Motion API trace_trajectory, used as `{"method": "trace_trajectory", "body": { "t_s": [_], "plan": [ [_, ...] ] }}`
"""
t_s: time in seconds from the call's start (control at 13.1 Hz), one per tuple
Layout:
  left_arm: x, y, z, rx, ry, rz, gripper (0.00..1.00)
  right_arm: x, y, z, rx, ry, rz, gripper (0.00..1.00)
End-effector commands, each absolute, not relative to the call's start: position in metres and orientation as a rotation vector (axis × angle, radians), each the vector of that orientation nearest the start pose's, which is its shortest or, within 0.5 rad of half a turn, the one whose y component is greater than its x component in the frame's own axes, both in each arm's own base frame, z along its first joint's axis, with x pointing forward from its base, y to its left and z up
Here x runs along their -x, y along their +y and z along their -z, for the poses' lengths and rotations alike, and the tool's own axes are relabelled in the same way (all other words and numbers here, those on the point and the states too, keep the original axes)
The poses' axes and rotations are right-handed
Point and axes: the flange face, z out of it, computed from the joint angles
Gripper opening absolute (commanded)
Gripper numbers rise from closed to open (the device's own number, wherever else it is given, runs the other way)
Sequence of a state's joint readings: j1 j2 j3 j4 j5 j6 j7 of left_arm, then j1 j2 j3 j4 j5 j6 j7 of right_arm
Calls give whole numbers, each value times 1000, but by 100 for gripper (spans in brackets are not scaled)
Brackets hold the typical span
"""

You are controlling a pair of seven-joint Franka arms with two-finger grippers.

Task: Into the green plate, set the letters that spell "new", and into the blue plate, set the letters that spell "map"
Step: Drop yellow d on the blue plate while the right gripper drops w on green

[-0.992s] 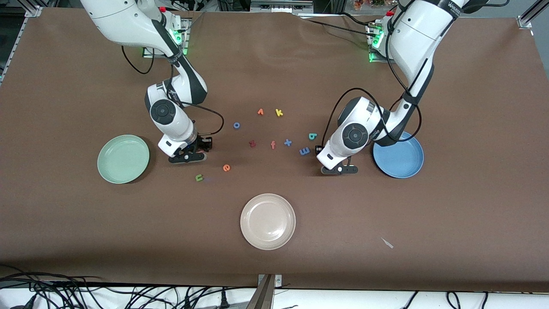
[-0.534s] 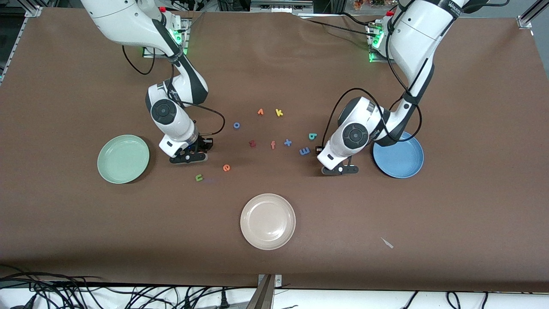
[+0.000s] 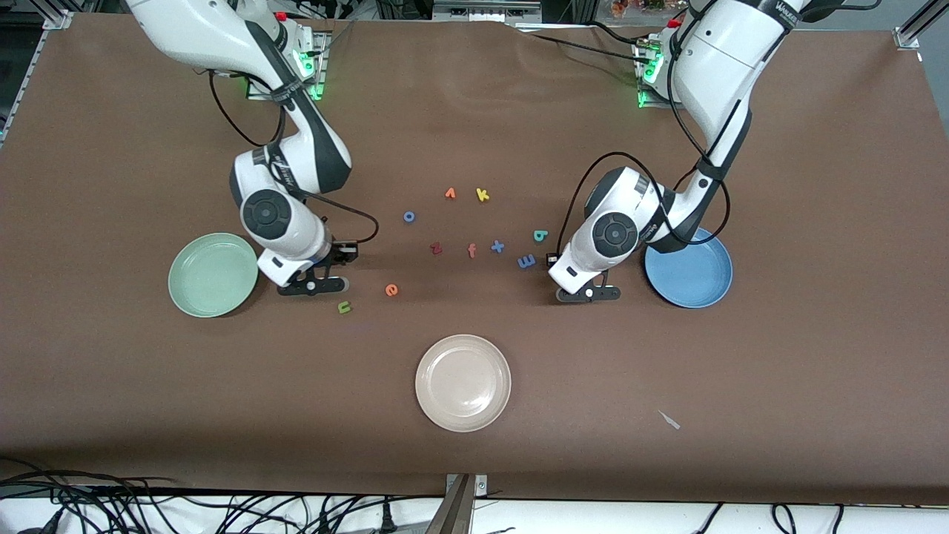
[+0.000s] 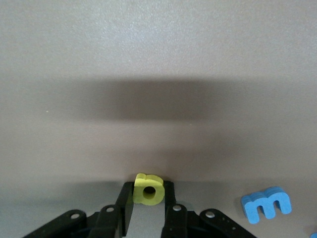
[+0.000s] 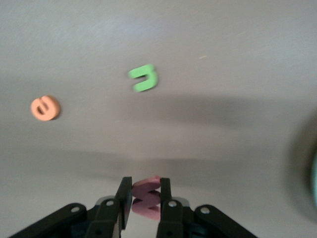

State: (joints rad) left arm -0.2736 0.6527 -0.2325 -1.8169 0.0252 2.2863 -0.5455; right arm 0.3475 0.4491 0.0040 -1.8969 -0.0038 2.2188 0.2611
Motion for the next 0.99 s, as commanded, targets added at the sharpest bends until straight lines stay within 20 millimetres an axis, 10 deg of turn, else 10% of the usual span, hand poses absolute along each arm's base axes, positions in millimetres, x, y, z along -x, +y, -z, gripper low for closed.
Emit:
{"method": "trace_trajectory", "body": {
  "t_s": [0.0, 0.46, 0.84, 0.92],
  "plan": [
    [-562, -281, -226, 3082, -54, -389, 17, -590, 158, -272, 3176, -180, -226, 9],
    [-586, -152, -294, 3053, 163, -584, 17, -602, 62, -261, 3219, -110, -308, 9],
    [-594, -35, -254, 3050, 249, -705, 17, -613, 27, -235, 3232, -26, -268, 12],
    [-595, -25, -241, 3033, 247, -717, 18, -615, 23, -230, 3235, -19, -246, 25]
  ]
}}
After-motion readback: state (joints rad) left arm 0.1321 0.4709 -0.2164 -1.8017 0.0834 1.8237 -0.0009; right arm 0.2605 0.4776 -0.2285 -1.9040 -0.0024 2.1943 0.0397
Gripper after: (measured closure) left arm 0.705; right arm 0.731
